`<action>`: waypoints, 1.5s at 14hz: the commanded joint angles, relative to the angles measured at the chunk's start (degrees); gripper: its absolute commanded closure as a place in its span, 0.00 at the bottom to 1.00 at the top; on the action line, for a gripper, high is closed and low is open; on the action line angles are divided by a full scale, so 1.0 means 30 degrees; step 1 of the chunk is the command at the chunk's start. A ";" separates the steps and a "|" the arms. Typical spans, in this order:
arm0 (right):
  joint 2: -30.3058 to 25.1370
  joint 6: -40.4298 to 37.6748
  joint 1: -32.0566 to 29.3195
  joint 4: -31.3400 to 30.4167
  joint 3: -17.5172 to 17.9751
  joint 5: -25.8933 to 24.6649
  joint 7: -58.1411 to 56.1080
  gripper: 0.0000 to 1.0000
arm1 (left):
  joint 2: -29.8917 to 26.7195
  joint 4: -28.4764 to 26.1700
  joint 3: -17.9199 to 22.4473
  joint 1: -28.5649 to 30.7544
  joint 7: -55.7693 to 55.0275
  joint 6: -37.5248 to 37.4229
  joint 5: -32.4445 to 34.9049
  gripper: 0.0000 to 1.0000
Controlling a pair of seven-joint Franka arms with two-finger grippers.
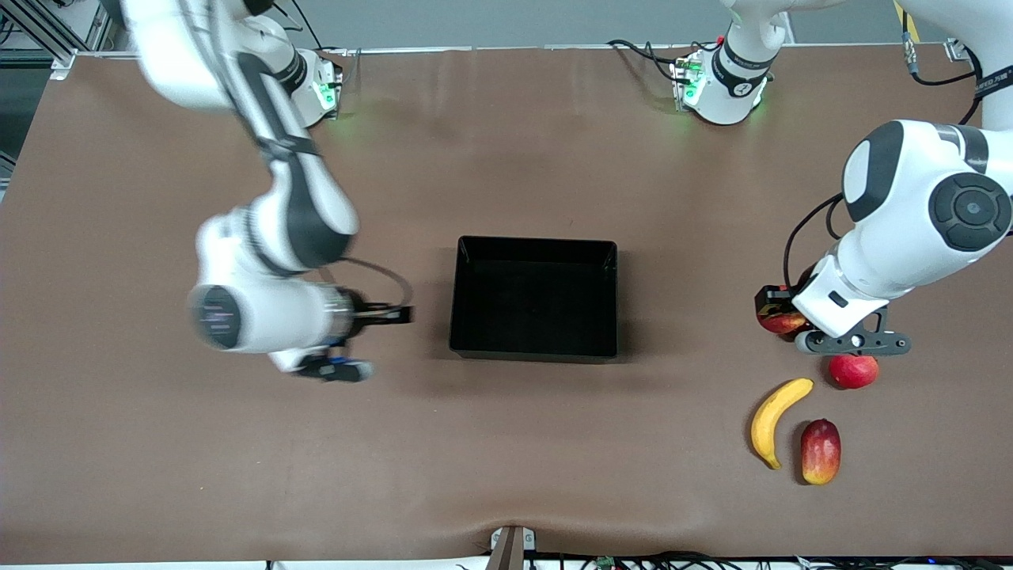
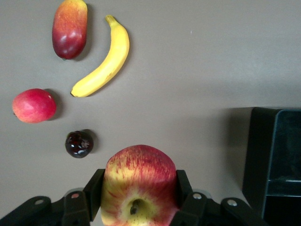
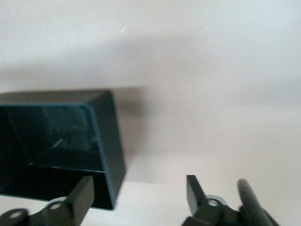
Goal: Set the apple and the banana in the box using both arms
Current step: 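Carry the apple over the box with the left gripper while the right gripper withdraws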
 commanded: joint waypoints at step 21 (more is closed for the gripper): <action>-1.2025 0.0261 -0.9055 -0.8181 0.0352 -0.6213 -1.0888 0.00 | 0.3097 -0.0241 -0.0576 -0.5196 -0.5705 0.3071 0.0683 1.00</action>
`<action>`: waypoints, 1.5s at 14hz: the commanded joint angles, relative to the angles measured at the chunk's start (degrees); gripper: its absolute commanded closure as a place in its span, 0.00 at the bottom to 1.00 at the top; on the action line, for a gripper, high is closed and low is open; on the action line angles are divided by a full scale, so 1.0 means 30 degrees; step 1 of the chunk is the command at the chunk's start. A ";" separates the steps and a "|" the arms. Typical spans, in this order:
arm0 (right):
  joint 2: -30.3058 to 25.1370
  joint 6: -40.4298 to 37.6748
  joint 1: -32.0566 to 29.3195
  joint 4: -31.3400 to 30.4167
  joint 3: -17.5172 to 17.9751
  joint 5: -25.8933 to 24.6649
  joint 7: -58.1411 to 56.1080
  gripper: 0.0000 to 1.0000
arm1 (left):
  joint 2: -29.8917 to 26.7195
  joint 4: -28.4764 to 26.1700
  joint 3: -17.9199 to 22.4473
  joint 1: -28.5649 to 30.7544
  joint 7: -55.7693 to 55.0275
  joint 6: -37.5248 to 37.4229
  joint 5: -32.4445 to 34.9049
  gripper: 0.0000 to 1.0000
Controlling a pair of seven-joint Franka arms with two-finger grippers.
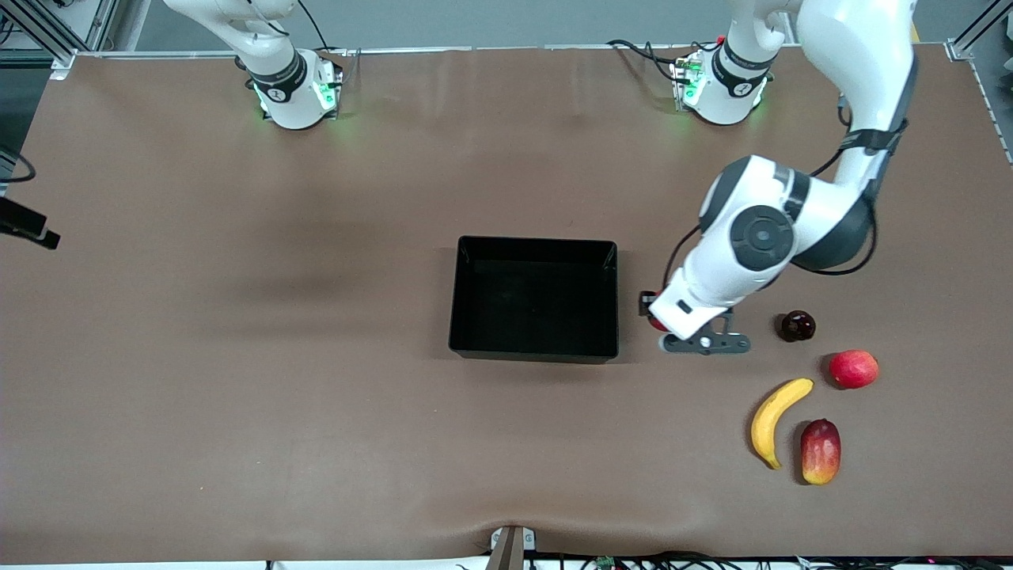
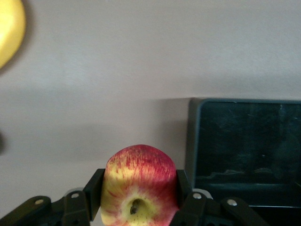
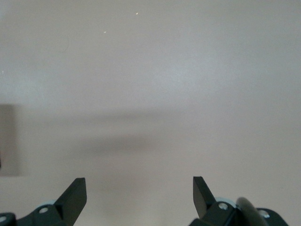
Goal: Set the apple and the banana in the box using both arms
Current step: 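Carry the apple over the box with the left gripper while the right gripper withdraws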
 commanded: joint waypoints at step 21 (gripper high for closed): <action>-0.1210 -0.0993 -0.0332 -0.0161 0.0614 -0.0435 -0.1020 0.00 | 0.5361 0.0239 0.0059 -0.5251 -0.8682 0.3686 0.2776 0.00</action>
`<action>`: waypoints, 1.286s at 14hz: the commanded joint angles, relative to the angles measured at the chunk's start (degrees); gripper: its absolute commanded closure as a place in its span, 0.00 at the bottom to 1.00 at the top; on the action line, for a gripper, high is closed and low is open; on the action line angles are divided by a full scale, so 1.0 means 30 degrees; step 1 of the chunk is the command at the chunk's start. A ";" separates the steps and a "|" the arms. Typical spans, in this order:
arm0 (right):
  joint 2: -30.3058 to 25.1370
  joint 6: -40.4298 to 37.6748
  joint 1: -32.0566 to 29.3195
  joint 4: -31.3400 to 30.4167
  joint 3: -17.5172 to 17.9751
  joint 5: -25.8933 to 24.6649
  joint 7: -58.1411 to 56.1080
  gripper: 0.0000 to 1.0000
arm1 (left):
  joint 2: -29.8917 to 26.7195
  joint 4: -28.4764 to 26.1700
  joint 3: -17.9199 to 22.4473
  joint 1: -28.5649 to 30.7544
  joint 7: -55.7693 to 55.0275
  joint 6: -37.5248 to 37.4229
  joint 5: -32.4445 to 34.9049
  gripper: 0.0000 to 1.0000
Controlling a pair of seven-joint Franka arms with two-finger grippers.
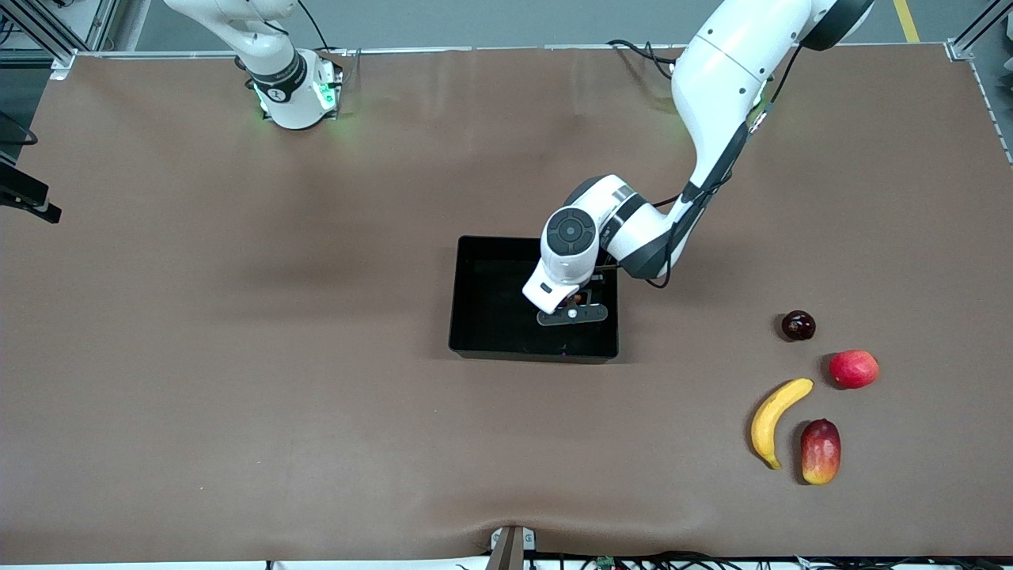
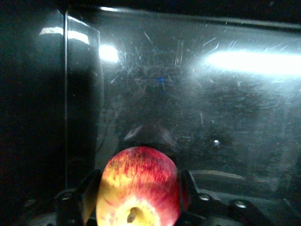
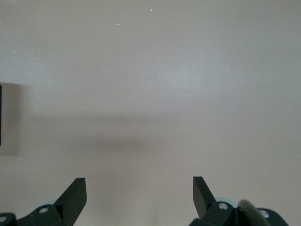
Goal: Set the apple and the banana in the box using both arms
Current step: 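Open the left gripper to drop the apple into the box, then move the left gripper to the yellow banana and grasp it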
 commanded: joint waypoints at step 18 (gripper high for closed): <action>-0.0301 -0.0732 -0.0362 -0.0026 0.0007 -0.0311 -0.0031 0.00 | -0.4007 0.3103 0.0161 0.5643 1.1289 -0.5039 -0.0099 0.00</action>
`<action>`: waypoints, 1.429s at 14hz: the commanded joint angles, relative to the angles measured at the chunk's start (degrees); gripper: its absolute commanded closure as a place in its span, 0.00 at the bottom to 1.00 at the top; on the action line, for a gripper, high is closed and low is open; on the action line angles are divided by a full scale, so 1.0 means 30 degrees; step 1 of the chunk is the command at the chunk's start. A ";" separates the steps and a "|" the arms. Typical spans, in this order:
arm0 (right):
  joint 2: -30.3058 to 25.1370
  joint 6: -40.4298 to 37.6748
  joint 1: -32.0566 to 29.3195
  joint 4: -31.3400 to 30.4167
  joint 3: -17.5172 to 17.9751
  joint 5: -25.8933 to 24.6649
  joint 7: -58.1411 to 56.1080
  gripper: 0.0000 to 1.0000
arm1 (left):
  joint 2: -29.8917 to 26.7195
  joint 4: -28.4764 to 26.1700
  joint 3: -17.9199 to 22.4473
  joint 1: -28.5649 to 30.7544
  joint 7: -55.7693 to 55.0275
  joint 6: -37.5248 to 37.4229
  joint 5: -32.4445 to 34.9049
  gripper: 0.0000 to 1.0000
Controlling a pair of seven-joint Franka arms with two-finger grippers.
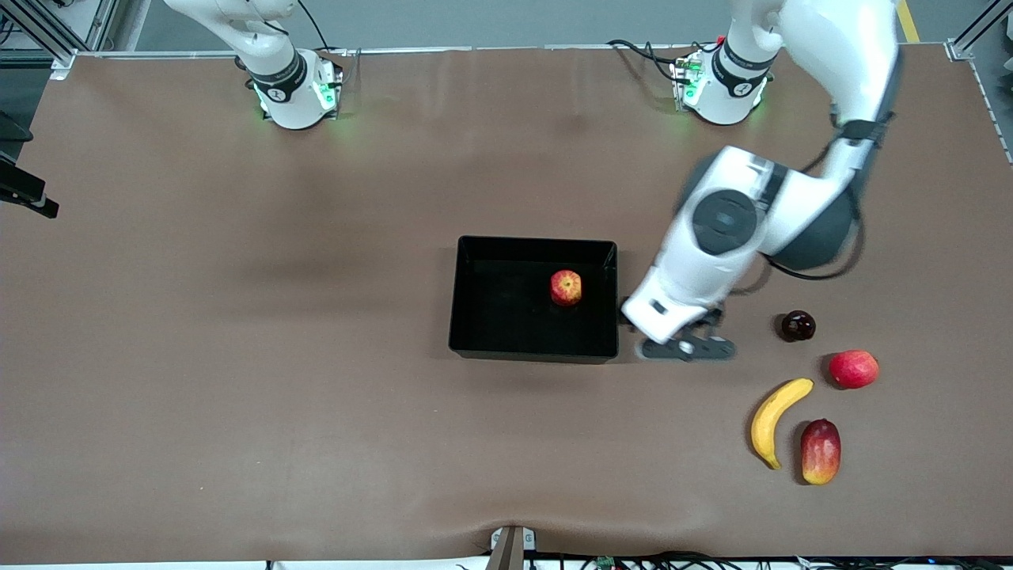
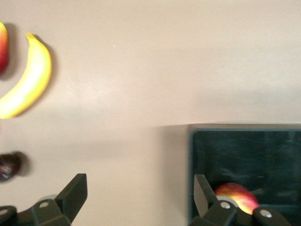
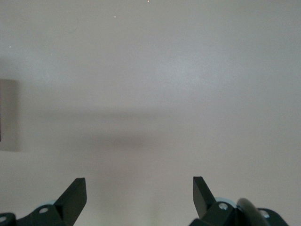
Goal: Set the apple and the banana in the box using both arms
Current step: 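Move the left gripper to the yellow banana and grasp it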
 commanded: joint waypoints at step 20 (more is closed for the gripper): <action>-0.0301 -0.0226 -0.0359 -0.0030 0.0258 -0.0149 -0.0033 0.00 | 0.7050 0.0102 0.1633 0.5629 1.6208 1.0786 0.1971 0.48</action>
